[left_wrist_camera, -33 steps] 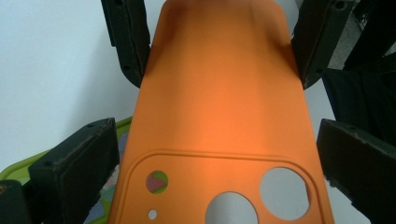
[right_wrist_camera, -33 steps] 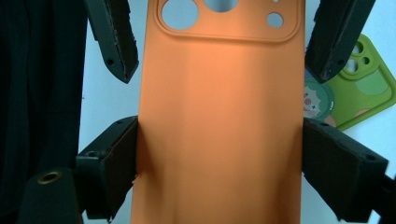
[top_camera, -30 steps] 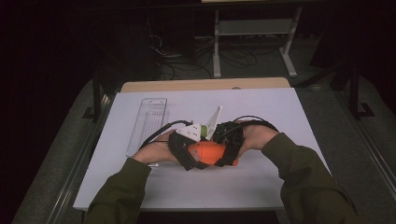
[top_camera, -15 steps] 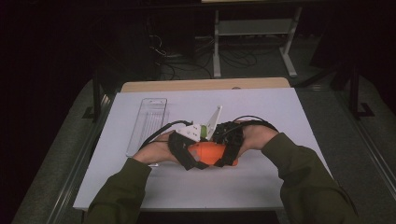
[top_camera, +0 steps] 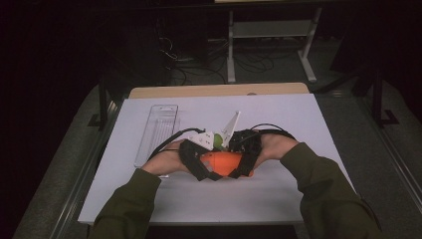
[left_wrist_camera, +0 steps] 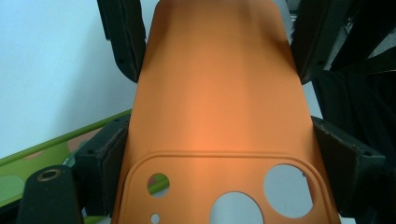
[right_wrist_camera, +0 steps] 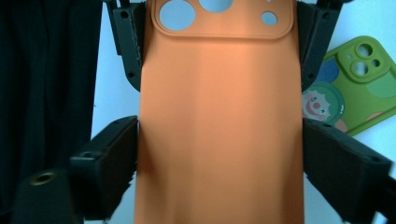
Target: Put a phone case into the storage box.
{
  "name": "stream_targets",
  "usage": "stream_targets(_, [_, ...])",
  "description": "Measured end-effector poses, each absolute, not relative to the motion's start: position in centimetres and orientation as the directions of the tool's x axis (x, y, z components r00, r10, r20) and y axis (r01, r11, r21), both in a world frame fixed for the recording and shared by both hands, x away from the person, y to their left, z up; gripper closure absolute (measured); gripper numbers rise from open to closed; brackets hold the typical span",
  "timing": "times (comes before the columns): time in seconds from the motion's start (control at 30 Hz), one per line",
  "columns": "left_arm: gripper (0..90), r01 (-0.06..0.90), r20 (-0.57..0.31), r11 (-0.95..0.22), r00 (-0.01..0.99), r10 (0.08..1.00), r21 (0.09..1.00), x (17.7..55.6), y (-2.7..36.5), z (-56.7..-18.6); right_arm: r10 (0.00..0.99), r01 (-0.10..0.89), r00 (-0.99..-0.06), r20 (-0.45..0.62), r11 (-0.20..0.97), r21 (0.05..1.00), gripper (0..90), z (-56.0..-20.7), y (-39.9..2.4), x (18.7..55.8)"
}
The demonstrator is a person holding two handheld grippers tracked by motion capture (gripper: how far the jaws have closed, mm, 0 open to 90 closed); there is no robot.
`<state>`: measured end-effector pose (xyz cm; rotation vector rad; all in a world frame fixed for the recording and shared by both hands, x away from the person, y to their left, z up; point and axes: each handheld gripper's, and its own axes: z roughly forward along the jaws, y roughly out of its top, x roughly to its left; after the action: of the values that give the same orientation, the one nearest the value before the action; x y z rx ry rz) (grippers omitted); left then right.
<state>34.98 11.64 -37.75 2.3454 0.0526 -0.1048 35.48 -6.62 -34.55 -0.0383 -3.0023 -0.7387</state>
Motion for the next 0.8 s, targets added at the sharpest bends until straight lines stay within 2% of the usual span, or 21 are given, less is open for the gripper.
stream_targets(0.1, [16.1,0.082,-0.102,-0.699,0.995,0.013,0.710,34.9,11.6,-37.8,0.026,0.057,-0.997,0.072,0.877,0.476,3.3,-34.5,-7.0,35.5])
stream_targets(0.17, [16.1,0.096,-0.107,-0.697,0.994,0.029,0.710,34.8,11.5,-37.8,0.049,0.074,-0.997,0.064,0.871,0.485,1.4,-34.5,-7.3,35.6])
stream_targets(0.33, [16.1,0.100,-0.091,-0.702,0.995,0.051,0.705,34.8,11.4,-37.7,0.119,0.127,-0.992,0.049,0.843,0.523,1.0,-34.4,-9.1,35.9])
stream_targets(0.6, [16.0,0.195,-0.116,-0.695,0.980,0.160,0.692,35.0,11.3,-38.2,0.267,0.251,-0.962,0.062,0.763,0.596,1.1,-34.7,-12.3,35.9])
stream_targets(0.8, [16.0,0.240,-0.099,-0.688,0.966,0.238,0.685,34.9,11.2,-38.4,0.356,0.304,-0.933,0.052,0.702,0.644,1.1,-35.2,-14.2,35.7])
